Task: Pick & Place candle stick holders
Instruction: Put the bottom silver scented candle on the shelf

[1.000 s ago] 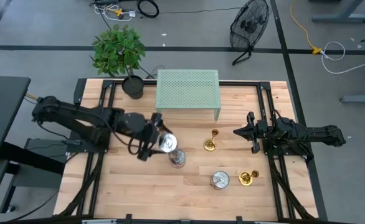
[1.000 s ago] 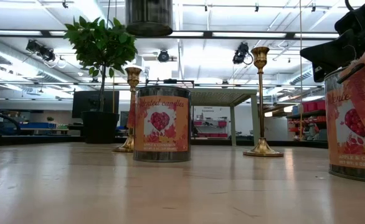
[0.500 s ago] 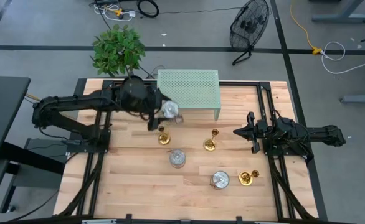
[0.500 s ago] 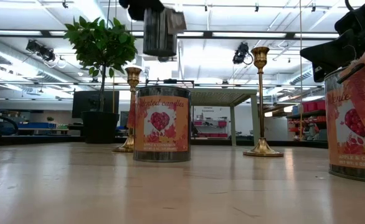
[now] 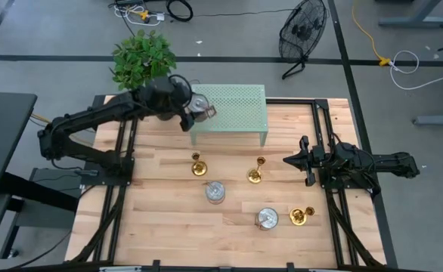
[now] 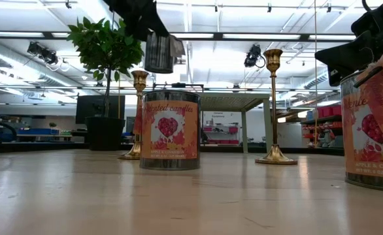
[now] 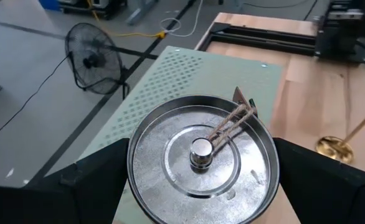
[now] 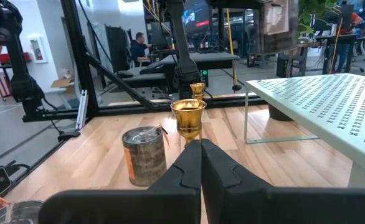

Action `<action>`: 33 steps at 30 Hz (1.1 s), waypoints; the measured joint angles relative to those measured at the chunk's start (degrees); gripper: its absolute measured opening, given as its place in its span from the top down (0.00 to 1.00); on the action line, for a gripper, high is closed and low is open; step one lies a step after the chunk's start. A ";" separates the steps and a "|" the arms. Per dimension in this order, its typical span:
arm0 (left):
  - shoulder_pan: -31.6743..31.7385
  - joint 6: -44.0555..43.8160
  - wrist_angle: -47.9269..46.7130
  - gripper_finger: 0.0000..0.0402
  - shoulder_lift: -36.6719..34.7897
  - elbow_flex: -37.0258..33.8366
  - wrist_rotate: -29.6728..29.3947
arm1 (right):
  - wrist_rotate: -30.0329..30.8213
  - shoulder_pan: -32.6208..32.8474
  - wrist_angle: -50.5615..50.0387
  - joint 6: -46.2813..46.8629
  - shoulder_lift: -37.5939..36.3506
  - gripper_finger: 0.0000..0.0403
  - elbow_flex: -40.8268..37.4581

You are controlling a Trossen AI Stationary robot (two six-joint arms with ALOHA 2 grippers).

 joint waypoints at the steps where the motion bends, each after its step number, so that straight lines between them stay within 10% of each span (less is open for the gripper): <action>1: 0.37 -0.05 0.02 0.07 0.00 0.00 -0.03 | -0.01 -0.01 -0.01 0.01 0.00 0.99 0.00; 33: 11.46 -2.89 16.52 0.07 13.65 0.00 -1.02 | 0.00 -0.02 -0.02 -0.01 0.00 0.99 -0.01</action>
